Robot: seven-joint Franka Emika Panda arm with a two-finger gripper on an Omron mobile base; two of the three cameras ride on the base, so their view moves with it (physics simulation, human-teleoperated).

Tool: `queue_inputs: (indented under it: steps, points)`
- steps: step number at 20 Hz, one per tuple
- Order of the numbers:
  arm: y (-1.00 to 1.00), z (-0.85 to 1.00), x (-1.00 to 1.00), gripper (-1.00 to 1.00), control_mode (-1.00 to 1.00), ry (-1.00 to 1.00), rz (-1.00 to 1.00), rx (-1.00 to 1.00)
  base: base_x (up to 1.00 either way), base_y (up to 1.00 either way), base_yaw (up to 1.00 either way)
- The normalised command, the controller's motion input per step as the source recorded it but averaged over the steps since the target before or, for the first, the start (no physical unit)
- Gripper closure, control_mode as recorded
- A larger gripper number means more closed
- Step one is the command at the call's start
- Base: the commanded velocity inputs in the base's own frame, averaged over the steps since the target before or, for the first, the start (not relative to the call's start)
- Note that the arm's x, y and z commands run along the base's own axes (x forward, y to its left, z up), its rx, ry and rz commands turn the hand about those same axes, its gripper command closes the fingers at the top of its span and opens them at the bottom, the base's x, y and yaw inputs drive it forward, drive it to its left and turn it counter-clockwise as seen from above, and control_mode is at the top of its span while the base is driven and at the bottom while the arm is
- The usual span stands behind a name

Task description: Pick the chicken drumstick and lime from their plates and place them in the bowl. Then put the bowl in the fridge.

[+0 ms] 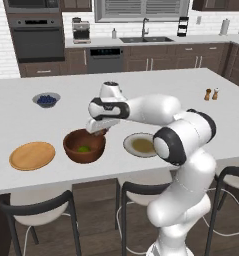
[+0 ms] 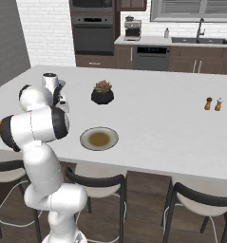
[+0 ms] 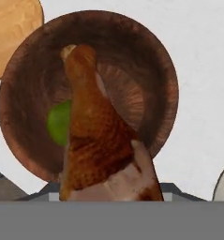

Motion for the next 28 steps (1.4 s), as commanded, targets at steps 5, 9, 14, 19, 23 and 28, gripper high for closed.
queue_inputs:
  steps: [5, 9, 14, 19, 23, 28]
  points:
    - [0.58, -0.19, 0.23, 1.00, -1.00, 0.21, 0.00, -0.07, 0.00, 0.00, 0.00]
    - [0.49, -0.42, 0.07, 1.00, -1.00, 0.11, 0.00, -0.10, 0.00, 0.00, 0.00]
    - [0.24, -0.59, 0.08, 1.00, -1.00, 0.07, 0.00, -0.10, 0.00, 0.00, 0.00]
    - [0.00, -0.45, 0.01, 1.00, -1.00, 0.06, 0.00, 0.00, 0.00, 0.00, 0.00]
    - [0.00, -0.04, 0.00, 1.00, -1.00, 0.05, 0.00, 0.00, 0.00, 0.00, 0.00]
    - [0.00, 0.00, 0.00, 1.00, -1.00, 0.01, 0.00, 0.00, 0.00, 0.00, 0.00]
